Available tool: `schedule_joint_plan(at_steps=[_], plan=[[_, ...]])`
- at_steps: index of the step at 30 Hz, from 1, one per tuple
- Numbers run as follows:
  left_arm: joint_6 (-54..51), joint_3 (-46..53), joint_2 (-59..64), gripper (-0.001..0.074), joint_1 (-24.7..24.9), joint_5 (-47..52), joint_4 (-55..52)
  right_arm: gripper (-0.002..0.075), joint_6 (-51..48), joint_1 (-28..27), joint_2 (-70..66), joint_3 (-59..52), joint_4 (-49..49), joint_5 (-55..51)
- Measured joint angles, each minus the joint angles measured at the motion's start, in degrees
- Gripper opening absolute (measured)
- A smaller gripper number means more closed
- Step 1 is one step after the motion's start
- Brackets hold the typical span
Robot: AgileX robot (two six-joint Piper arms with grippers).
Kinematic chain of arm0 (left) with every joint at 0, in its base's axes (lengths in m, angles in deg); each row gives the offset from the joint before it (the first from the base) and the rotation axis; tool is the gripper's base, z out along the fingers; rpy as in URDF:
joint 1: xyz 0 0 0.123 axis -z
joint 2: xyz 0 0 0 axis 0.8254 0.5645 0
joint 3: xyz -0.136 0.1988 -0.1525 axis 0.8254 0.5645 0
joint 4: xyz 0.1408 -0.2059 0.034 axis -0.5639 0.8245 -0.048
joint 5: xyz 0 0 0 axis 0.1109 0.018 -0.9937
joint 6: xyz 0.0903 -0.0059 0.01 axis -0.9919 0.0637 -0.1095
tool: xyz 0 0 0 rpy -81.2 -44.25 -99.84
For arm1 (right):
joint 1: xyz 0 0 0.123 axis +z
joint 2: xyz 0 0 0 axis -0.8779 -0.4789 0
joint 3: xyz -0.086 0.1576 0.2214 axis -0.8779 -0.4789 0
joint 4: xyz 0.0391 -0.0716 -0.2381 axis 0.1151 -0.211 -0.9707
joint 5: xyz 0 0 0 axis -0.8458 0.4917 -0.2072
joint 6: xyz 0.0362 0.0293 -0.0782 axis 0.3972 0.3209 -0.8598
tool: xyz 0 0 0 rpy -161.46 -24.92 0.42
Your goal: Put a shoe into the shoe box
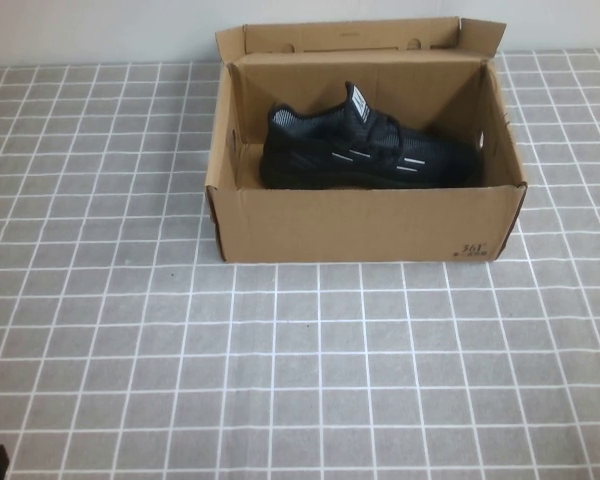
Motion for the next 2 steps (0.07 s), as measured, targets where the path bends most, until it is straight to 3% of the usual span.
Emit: schedule_joint_plan(at_steps=[2], plan=[[0.2,0.0,0.0,0.0000,0.0,0.0,0.0,-0.0016,0.0,0.0,0.0,0.0,0.0,0.0]])
